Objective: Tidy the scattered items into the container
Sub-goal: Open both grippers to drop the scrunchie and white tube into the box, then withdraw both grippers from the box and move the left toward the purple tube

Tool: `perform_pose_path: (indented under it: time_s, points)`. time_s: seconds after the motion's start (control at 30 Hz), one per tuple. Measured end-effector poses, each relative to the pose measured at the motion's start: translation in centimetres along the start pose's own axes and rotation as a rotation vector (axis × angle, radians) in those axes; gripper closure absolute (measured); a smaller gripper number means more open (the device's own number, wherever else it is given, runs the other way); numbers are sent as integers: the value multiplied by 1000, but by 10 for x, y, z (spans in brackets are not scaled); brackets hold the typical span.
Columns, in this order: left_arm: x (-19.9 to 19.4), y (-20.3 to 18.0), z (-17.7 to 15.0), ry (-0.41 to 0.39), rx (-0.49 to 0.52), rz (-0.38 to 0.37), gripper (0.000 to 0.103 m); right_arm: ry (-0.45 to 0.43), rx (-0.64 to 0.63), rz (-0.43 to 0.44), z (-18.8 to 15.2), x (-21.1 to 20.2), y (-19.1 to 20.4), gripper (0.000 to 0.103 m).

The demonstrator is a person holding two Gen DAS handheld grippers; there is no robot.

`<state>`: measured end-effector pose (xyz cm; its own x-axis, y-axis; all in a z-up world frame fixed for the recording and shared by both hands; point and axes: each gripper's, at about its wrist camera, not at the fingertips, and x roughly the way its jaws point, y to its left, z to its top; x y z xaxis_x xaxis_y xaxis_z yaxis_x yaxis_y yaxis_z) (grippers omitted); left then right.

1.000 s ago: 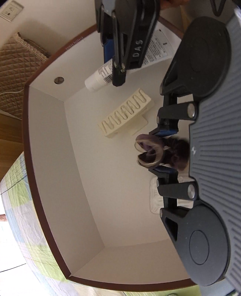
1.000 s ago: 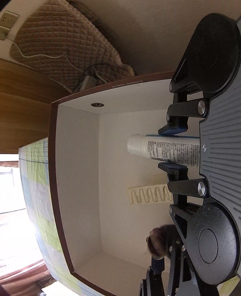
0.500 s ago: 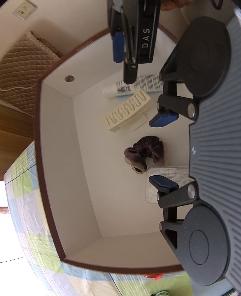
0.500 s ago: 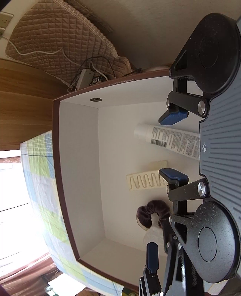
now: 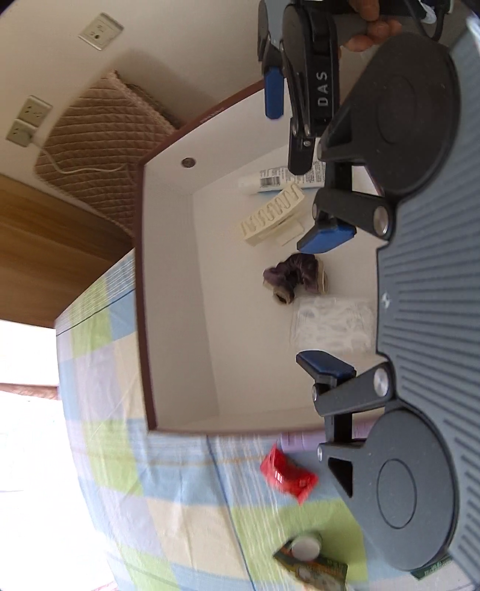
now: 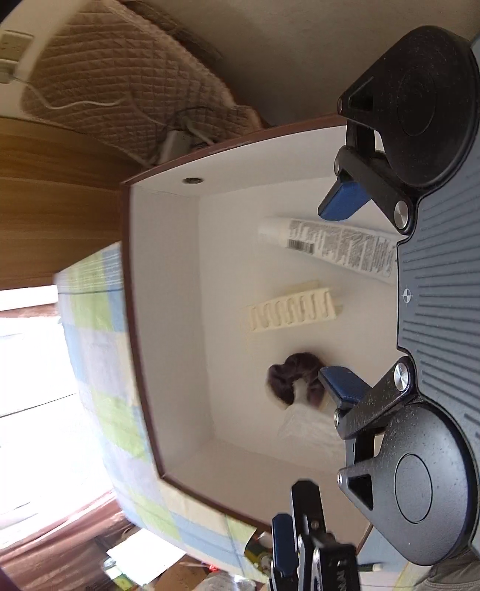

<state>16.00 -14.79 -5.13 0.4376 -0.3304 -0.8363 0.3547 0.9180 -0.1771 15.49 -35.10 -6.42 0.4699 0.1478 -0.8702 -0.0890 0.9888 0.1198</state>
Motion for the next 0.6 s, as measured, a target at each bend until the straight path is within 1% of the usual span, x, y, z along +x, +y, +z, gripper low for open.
perform_pose_path:
  time_s: [0.23, 0.4, 0.6]
  points:
    - [-39, 35, -7, -67, -36, 53, 49, 14, -20, 27, 2, 3, 18, 12]
    - [-54, 62, -19, -71, -56, 104, 49, 25, -37, 36, 2, 8, 28, 12]
    - [-59, 88, -34, -71, -81, 136, 49, 31, -50, 40, 0, 11, 35, 12]
